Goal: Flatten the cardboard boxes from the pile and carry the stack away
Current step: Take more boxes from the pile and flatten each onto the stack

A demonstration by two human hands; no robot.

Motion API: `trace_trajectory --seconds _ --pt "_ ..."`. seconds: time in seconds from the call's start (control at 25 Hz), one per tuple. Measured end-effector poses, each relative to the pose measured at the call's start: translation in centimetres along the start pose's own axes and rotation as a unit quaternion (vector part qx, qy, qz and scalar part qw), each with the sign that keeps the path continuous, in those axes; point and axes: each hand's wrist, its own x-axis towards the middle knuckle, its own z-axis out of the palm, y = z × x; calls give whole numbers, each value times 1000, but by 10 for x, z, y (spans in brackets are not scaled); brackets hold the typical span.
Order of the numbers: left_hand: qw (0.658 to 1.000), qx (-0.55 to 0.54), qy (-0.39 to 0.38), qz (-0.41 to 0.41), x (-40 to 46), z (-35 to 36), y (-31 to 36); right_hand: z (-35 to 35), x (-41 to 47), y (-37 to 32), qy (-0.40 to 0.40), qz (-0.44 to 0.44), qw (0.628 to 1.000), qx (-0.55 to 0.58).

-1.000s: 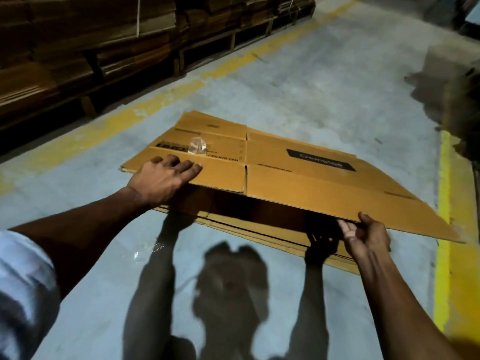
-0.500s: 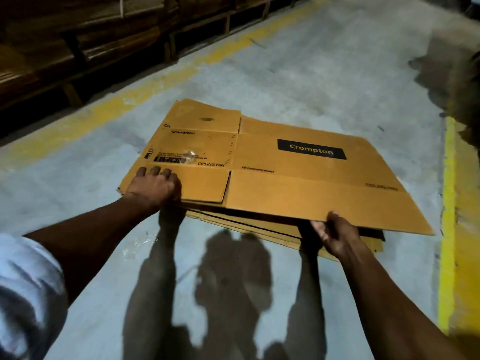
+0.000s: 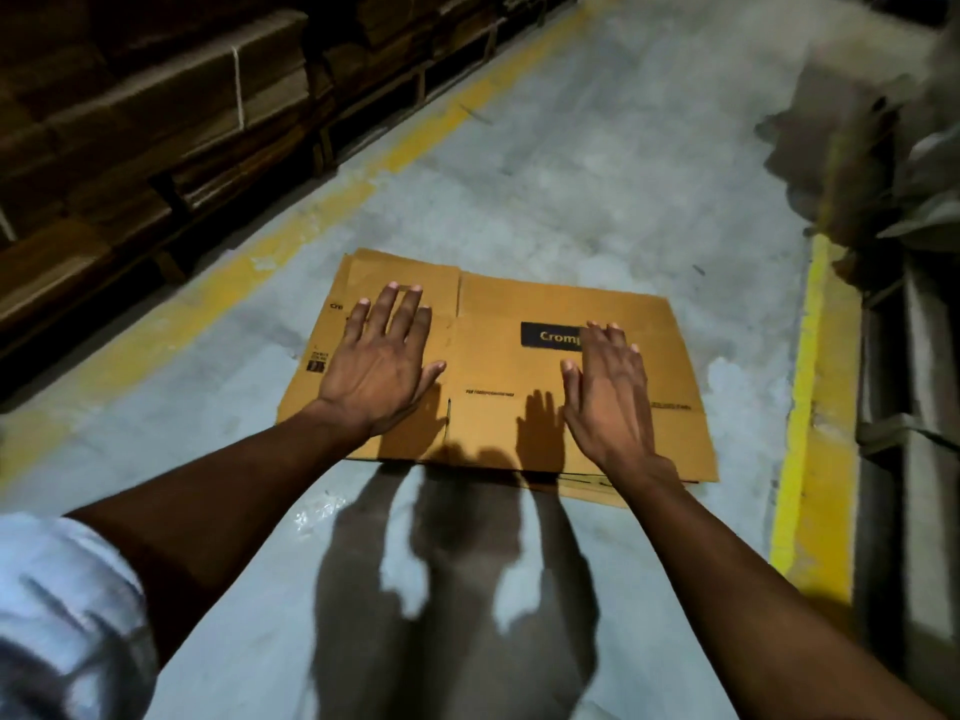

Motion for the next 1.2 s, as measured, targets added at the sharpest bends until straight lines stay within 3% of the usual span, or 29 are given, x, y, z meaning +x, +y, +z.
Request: trace_trajectory --seconds 0.24,0.68,0.88,1.2 --pt "996 14 60 66 16 -209 4 -213 19 -54 33 -3 997 -71" --pt "955 25 218 202 19 -620 32 -637 9 -137 206 62 964 -159" --pt "926 11 277 255 26 -734 86 -746 -24 -118 274 101 937 -192" --pt "894 10 307 327 69 -800 198 -842 -54 -34 290 181 914 -218"
